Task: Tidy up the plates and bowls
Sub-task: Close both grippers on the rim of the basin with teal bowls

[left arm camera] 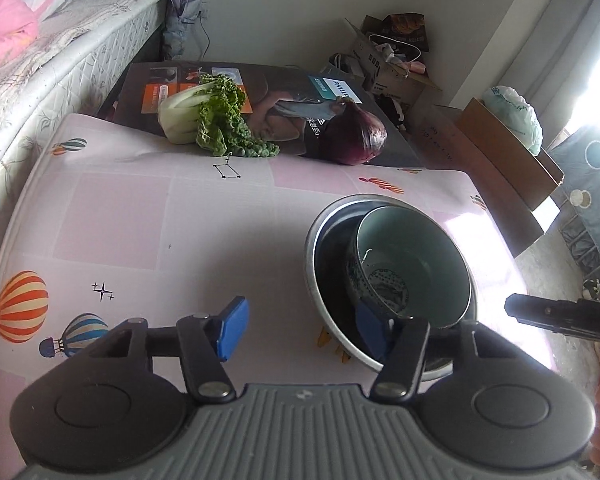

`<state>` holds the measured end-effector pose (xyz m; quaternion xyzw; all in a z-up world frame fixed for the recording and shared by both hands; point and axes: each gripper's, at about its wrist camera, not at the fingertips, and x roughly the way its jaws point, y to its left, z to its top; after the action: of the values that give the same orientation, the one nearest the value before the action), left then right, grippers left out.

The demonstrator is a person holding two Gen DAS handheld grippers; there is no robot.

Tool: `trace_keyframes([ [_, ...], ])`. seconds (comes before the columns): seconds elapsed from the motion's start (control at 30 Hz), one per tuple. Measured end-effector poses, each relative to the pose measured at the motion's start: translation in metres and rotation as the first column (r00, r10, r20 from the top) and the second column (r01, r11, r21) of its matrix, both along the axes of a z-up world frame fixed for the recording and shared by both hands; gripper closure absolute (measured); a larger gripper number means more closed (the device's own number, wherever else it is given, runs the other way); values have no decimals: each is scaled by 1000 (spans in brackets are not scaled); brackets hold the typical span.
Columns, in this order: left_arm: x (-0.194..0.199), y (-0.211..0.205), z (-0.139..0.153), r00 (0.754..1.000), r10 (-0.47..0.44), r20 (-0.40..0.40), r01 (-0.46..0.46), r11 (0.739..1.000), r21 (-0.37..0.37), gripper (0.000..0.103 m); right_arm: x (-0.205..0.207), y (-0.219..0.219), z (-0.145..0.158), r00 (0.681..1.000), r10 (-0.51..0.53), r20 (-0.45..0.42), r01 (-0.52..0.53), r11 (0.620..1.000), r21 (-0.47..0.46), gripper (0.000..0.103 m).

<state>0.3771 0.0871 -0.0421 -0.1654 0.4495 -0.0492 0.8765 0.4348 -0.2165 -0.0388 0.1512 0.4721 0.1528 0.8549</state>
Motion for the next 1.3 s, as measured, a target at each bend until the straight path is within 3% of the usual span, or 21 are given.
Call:
trace_keyframes([
  [0.13,9,-2,-8,1000,4,-28,-4,1000,1,64,13,4,-17,999,-13,-44,14,1000,13,55],
  [0.2,13,-4,-11,999,-2,-36,2,1000,2,67,18,5,-22,998,-19,-53,19,1000,7,58],
  [0.6,30,-14,-23,998,-1,-64,2,1000,9,70,42,17,-39,994,-6,-106,11,999,48,75],
  [0.87,35,-19,-33,997,-3,-79,3,1000,7,71,51,18,-57,991,-15,-133,30,994,108,77],
  [0.97,37,-21,-36,997,-1,-81,1,1000,-1,74,53,24,-58,993,-11,-121,23,995,97,81],
  [1.1,37,-27,-37,998,-6,-67,5,1000,-3,85,53,31,-59,994,-3,-108,13,996,94,89],
  [1.17,35,-31,-36,998,-4,-63,5,1000,19,85,51,34,-56,996,11,-90,-3,996,84,94],
  [1.3,32,-29,-36,998,-5,-64,6,1000,12,86,45,35,-53,996,22,-82,-16,997,69,94],
])
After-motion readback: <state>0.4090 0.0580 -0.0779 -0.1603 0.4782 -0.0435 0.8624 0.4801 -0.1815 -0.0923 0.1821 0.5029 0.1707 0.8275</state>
